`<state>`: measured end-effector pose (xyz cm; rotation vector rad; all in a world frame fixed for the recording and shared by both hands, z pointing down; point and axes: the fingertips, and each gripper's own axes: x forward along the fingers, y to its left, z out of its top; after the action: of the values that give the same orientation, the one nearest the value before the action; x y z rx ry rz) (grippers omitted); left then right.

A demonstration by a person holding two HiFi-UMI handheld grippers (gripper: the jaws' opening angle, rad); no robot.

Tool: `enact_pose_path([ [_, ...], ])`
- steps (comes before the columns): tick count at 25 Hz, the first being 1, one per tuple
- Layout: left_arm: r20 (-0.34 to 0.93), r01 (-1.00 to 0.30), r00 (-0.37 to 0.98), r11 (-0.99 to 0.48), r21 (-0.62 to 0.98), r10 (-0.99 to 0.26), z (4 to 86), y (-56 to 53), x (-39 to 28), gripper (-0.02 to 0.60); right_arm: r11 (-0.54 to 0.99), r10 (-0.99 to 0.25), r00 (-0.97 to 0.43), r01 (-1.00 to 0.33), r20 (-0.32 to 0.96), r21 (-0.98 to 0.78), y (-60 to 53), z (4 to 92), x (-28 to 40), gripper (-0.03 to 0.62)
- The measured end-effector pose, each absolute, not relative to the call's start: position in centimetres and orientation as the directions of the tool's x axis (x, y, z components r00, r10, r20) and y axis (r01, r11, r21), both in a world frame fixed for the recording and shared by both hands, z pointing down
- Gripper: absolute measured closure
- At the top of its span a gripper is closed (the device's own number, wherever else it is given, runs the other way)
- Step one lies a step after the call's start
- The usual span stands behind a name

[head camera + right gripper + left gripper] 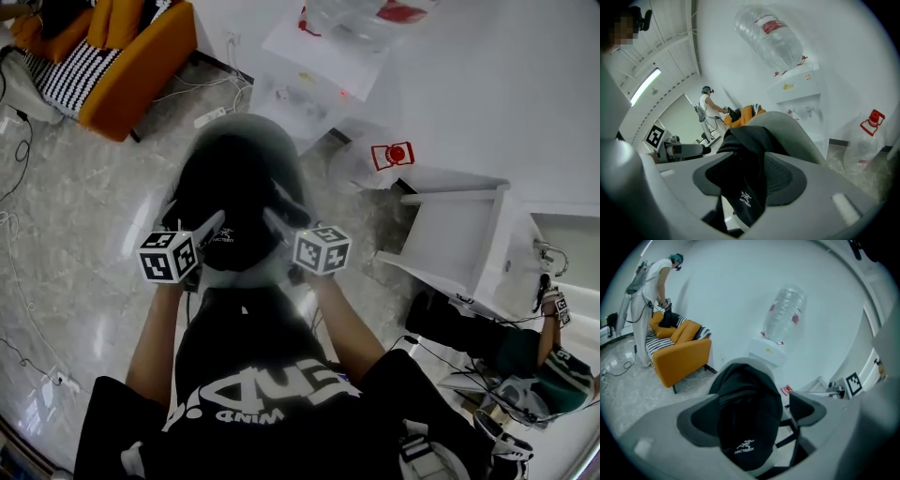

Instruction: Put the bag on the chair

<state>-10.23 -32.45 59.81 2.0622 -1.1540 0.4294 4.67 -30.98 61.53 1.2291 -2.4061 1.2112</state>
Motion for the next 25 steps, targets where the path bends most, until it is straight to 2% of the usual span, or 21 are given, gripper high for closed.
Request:
enact_pose_path([
  [9,0.516,-0.790,0.613,-0.450,0.416,-0.599,52.9,-28.5,-8.6,0.117,0.441,-0.613,-0.699,-0.690,0.369,-0.574,-27.5,53.6,2.8,0.407],
  [16,0.430,-0.713,0.700,-0.540,0.447,-0.570,47.7,-24.5,-7.5,0.131,0.516,-0.613,-0.729,-0.662,0.305,-0.544,-23.7,48.9,1.8,0.439],
  [19,0.399,-0.697,0.717,-0.568,0.437,-0.572,46.0,-23.3,-7.6,0.160,0.532,-0.628,-0.727,-0.663,0.280,-0.527,-22.4,47.1,2.2,0.460],
  [22,0.391,-0.696,0.718,-0.596,0.400,-0.576,45.0,-22.3,-7.8,0.219,0.533,-0.643,-0.723,-0.660,0.253,-0.530,-21.5,45.8,2.9,0.500],
  [25,0.389,-0.712,0.702,-0.601,0.364,-0.596,44.6,-21.7,-8.5,0.331,0.530,-0.657,-0.715,-0.663,0.239,-0.529,-20.8,45.3,3.5,0.547],
])
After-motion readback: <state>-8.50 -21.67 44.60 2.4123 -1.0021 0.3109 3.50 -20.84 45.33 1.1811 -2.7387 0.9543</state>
